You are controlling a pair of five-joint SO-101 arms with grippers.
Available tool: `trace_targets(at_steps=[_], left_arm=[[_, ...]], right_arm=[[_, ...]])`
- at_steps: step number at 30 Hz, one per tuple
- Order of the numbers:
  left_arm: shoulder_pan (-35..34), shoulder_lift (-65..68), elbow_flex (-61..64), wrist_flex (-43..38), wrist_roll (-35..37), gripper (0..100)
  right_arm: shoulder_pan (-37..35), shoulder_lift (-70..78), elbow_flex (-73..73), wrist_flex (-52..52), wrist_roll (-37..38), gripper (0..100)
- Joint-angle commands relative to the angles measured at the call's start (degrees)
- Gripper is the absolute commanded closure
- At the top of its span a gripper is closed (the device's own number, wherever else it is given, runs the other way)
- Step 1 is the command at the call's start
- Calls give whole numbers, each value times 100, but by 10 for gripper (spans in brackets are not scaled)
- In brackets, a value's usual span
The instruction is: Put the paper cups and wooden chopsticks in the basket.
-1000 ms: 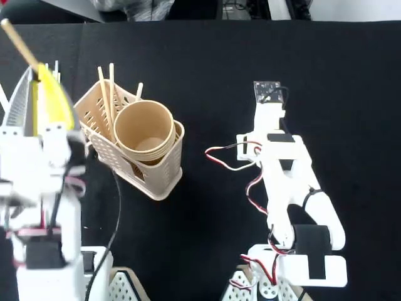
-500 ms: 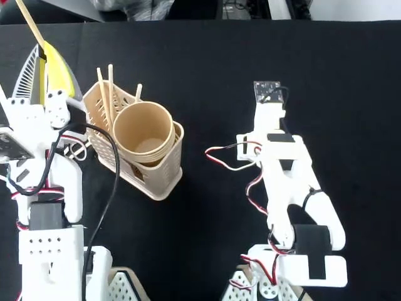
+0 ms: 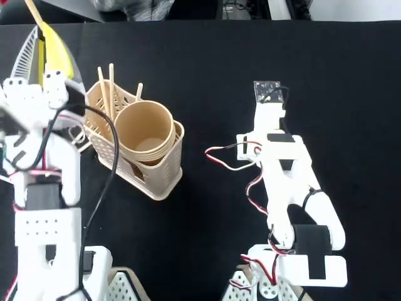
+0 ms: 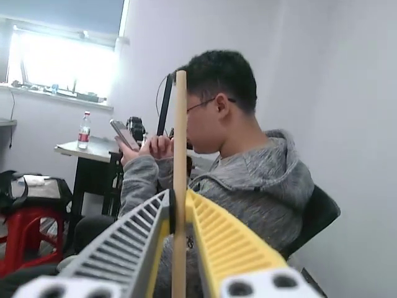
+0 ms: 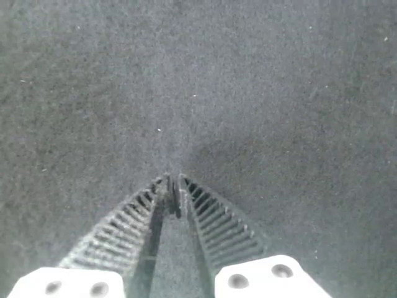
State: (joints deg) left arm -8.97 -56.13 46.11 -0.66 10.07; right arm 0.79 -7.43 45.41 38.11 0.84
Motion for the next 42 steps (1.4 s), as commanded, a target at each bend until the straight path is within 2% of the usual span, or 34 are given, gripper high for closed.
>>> trace_targets(at_steps=[1,5,10,15,18,22,25,27,30,33,37,42], left_arm=[[-57,668,-391,-123,53,971],[-57,1143,-356,-369,62,971],[-66,1213,-119,-264,53,970],[-48,853,-207,1257,176,846],[-66,466,-488,2242,668,810],[-338,-62,-1138,3534,905,765],[-1042,-149,-1842,4536,897,762],[-1842,-79,-2220,5213,897,762],[-3275,290,-2378,5741,862,762],[-4321,1046,-2422,5758,396,746],[-5051,2576,-2809,5582,-387,740],[-5807,4835,-4022,5626,-545,741]], right_arm=[[-62,-136,-22,-97,-18,984],[-62,-136,-22,-97,-18,984],[-62,-136,-22,-97,-18,984],[-62,-136,-22,-97,-18,984],[-62,-136,-22,-97,-18,984],[-62,-136,-22,-97,-18,984],[-62,-136,-22,-97,-18,984],[-62,-136,-22,-97,-18,984],[-62,-136,-22,-97,-18,984],[-70,-136,-22,-97,-18,984],[-79,-136,-22,-97,-18,984],[-88,-136,-22,-88,-18,984]])
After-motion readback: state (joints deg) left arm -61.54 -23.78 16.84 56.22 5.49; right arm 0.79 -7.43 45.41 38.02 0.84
